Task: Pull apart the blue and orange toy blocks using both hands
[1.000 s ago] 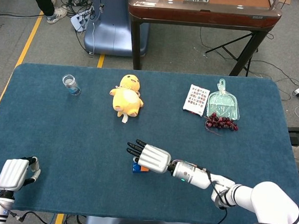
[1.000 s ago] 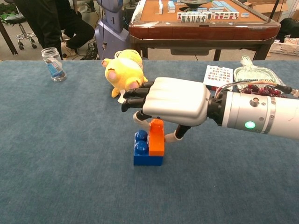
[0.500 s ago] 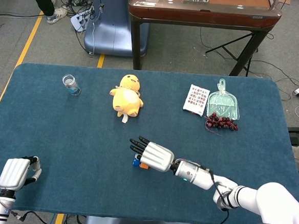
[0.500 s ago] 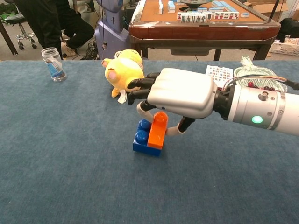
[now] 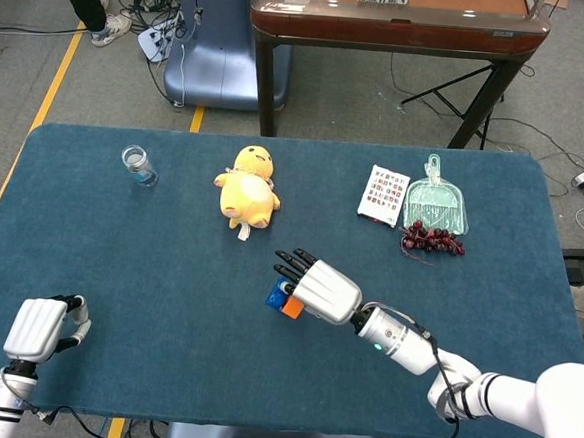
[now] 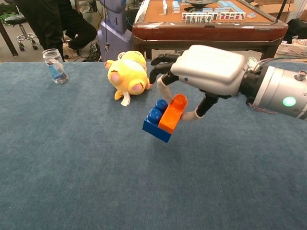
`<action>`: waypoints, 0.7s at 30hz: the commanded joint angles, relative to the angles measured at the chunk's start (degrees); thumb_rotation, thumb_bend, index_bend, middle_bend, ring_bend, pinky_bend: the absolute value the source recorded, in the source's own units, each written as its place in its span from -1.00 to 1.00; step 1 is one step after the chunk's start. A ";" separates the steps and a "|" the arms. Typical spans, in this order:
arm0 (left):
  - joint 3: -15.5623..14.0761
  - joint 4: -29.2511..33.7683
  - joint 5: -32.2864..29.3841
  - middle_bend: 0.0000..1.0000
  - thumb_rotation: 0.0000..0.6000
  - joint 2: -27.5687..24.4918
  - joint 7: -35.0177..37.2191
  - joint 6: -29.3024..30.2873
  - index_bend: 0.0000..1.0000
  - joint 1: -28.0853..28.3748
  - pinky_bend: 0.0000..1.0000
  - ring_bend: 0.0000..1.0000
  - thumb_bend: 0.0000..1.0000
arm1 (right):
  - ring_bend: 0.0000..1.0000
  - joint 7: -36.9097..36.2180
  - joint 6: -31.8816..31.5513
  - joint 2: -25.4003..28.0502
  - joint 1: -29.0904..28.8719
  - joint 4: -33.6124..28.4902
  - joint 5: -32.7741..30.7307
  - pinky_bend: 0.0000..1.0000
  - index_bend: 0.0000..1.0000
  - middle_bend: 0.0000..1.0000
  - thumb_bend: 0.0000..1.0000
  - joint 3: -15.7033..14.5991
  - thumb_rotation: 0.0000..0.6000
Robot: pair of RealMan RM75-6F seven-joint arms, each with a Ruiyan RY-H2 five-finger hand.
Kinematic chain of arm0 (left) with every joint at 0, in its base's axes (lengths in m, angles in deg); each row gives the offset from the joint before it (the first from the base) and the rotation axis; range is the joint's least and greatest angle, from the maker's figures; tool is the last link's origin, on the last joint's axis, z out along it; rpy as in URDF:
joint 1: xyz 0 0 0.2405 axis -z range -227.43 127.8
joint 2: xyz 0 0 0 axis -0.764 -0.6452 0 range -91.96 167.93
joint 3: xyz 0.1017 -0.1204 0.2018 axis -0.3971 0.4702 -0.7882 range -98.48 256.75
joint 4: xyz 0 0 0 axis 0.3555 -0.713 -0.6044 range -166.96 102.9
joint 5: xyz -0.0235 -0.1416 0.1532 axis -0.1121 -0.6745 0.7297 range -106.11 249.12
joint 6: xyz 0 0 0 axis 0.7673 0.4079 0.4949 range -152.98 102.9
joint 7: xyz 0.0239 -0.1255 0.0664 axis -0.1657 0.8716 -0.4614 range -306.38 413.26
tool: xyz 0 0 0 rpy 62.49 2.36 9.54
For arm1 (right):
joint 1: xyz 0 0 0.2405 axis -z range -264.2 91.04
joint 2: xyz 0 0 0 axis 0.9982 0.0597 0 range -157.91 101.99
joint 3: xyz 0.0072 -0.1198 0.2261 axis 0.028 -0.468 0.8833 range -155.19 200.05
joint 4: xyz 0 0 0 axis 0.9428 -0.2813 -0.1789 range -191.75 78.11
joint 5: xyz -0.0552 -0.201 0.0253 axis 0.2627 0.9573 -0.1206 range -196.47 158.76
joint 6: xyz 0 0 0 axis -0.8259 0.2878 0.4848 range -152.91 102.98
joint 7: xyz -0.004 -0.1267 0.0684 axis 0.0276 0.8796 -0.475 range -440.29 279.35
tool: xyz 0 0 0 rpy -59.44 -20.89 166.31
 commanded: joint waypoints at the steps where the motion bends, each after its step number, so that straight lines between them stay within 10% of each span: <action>1: 0.58 1.32 -0.20 0.17 1.00 -0.59 0.92 -0.83 -0.22 0.84 0.61 0.20 -0.23 | -0.84 -0.44 0.20 1.84 1.16 -2.57 -1.87 -0.58 0.36 -0.50 -0.44 0.90 1.00; 10: 2.94 5.51 -2.20 0.20 1.00 -1.59 4.17 -4.04 -0.25 3.77 0.72 0.28 -0.24 | -0.84 -1.78 0.53 4.83 2.95 -7.48 -5.51 -0.58 0.36 -0.50 -0.44 2.87 1.00; 21: 7.56 10.14 -5.06 0.92 1.00 -1.29 8.94 -8.63 -0.72 9.26 1.00 0.91 -0.57 | -0.84 -3.58 0.69 9.03 4.22 -14.55 -10.55 -0.58 0.38 -0.50 -0.44 7.05 1.00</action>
